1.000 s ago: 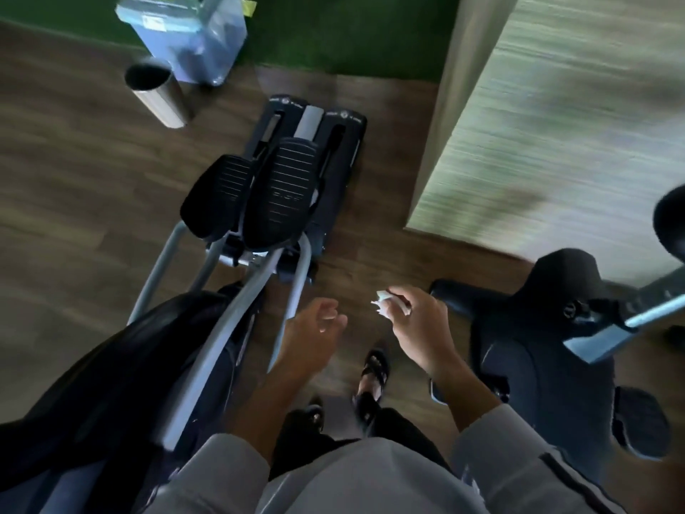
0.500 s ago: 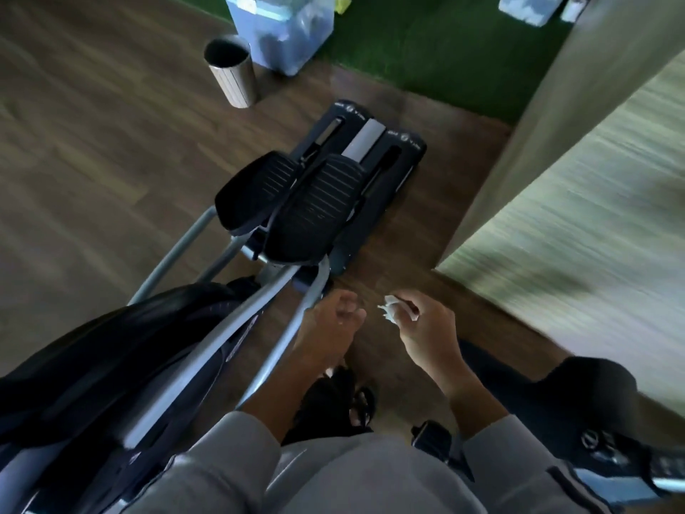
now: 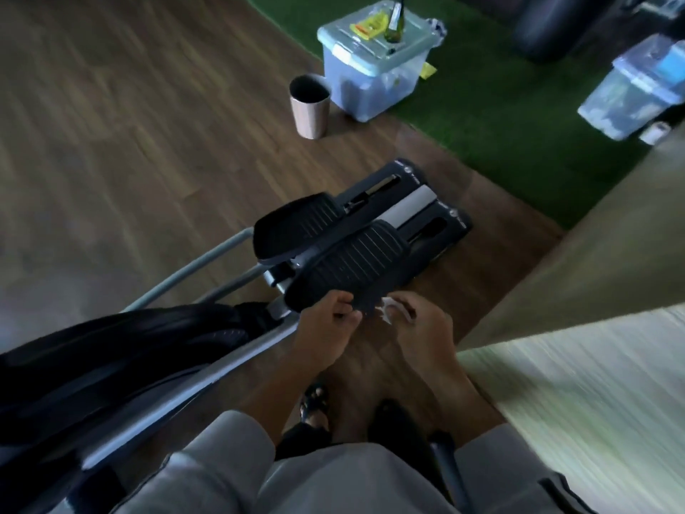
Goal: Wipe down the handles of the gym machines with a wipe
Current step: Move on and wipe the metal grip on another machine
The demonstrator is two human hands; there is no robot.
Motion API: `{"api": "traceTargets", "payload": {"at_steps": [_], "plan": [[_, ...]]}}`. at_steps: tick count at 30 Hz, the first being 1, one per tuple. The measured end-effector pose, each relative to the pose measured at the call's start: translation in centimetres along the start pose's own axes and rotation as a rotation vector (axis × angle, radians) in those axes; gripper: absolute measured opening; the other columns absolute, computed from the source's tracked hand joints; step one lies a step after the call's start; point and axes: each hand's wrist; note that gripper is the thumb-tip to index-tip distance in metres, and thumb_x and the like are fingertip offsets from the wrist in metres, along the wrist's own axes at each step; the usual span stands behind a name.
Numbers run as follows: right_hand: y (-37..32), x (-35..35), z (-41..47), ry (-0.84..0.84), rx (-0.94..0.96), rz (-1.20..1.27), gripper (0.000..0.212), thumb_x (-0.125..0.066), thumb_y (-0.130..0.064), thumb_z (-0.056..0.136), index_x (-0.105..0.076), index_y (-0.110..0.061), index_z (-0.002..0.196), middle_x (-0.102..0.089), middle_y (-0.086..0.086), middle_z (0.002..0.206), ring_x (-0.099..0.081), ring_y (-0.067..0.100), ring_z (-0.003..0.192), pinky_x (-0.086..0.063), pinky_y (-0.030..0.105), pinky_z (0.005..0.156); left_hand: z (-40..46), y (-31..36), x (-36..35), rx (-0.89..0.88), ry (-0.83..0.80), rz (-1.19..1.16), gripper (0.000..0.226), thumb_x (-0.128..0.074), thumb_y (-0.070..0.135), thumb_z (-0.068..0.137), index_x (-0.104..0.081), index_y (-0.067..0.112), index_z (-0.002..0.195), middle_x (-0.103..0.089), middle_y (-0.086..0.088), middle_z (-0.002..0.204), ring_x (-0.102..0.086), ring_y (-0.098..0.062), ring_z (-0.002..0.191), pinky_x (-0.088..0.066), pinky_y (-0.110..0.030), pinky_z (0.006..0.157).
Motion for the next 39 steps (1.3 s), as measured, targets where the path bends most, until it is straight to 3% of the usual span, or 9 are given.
{"api": "traceTargets", "payload": {"at_steps": [8,13,17,21,24,27,32,34,39], "plan": [[-3.4,-2.7,7.9,-0.313,0.317,0.019,0.018,-0.064,-0.016,0.091,-0.071,-0.013,0.106,-0.071,0.001,0.100,-0.062,0.007,0.090,-0.038,-0.003,0.072,0.6,0.2,2.4,0.182,0.429,-0.150,0.028,-0.067,0.022,0.089,-0.065,0.017,0.117,-0.073,0.002,0.103,-0.066,-0.007,0.081,-0.045,0.000,0.065],[-6.1,-2.5,11.5,-0.540,0.549,0.099,0.013,-0.066,-0.015,0.089,-0.071,-0.014,0.101,-0.071,0.001,0.094,-0.065,0.007,0.086,-0.051,0.017,0.077,0.0,2.7,2.3,0.278,0.727,-0.199,0.020,-0.065,0.024,0.087,-0.067,0.022,0.106,-0.074,0.008,0.091,-0.070,-0.011,0.087,-0.054,-0.027,0.081],[-10.0,-2.3,13.2,-0.636,0.765,0.187,0.010,-0.072,-0.018,0.085,-0.071,-0.015,0.095,-0.068,0.001,0.088,-0.064,0.007,0.081,-0.049,0.013,0.073,-1.6,5.6,3.1,0.274,0.959,-0.324,0.021,-0.066,0.011,0.088,-0.065,0.022,0.105,-0.070,0.014,0.083,-0.063,0.009,0.066,-0.045,-0.006,0.057],[-16.4,-1.7,12.8,-0.724,0.933,0.324,0.012,-0.073,-0.024,0.084,-0.068,-0.020,0.094,-0.070,-0.008,0.086,-0.066,0.007,0.080,-0.055,0.030,0.074,-4.3,8.9,5.9,0.171,1.233,-0.344,0.025,-0.071,0.015,0.087,-0.067,0.020,0.110,-0.073,0.006,0.094,-0.067,0.000,0.072,-0.052,-0.013,0.071],[-22.3,-0.5,11.8,-0.691,1.131,0.463,0.013,-0.071,-0.028,0.087,-0.065,-0.020,0.094,-0.069,-0.008,0.085,-0.067,0.012,0.077,-0.055,0.035,0.069,-7.0,12.6,9.3,0.037,1.433,-0.340,0.023,-0.070,0.020,0.088,-0.066,0.022,0.110,-0.072,0.010,0.098,-0.067,0.003,0.078,-0.051,-0.011,0.072],[-28.4,1.4,10.5,-0.601,1.266,0.606,0.014,-0.071,-0.028,0.088,-0.066,-0.015,0.092,-0.069,-0.004,0.082,-0.066,0.013,0.074,-0.052,0.024,0.066,-9.9,16.6,13.1,-0.084,1.643,-0.248,0.019,-0.070,0.019,0.088,-0.065,0.023,0.106,-0.071,0.012,0.096,-0.065,0.004,0.077,-0.050,-0.011,0.070],[-36.7,3.7,8.2,-0.522,1.411,0.745,0.008,-0.070,-0.018,0.087,-0.065,-0.014,0.092,-0.069,0.000,0.084,-0.064,0.018,0.078,-0.053,0.034,0.069,-13.8,21.0,19.0,-0.220,1.956,-0.023,0.018,-0.066,0.026,0.088,-0.062,0.024,0.105,-0.070,0.008,0.100,-0.068,-0.010,0.088,-0.058,-0.035,0.079],[-39.4,4.4,7.3,-0.443,1.487,0.799,0.007,-0.070,-0.014,0.087,-0.067,-0.011,0.093,-0.069,0.001,0.086,-0.064,0.016,0.078,-0.051,0.027,0.071,-14.6,21.9,21.3,-0.224,2.073,0.040,0.027,-0.066,0.027,0.087,-0.059,0.023,0.113,-0.065,0.004,0.109,-0.063,-0.015,0.098,-0.055,-0.040,0.084],[-44.8,5.8,5.3,-0.348,1.611,0.808,0.008,-0.069,-0.009,0.085,-0.068,-0.011,0.093,-0.069,-0.001,0.087,-0.062,0.008,0.081,-0.045,0.012,0.074,-15.9,23.0,25.4,-0.273,2.086,-0.122,0.060,-0.069,0.038,0.079,-0.044,0.027,0.132,-0.054,0.004,0.124,-0.058,-0.012,0.104,-0.052,-0.034,0.088]]}}
Point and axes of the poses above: each hand's wrist, its own z-axis towards the middle knuckle, its own x-axis out of the back of the hand, y = z × x
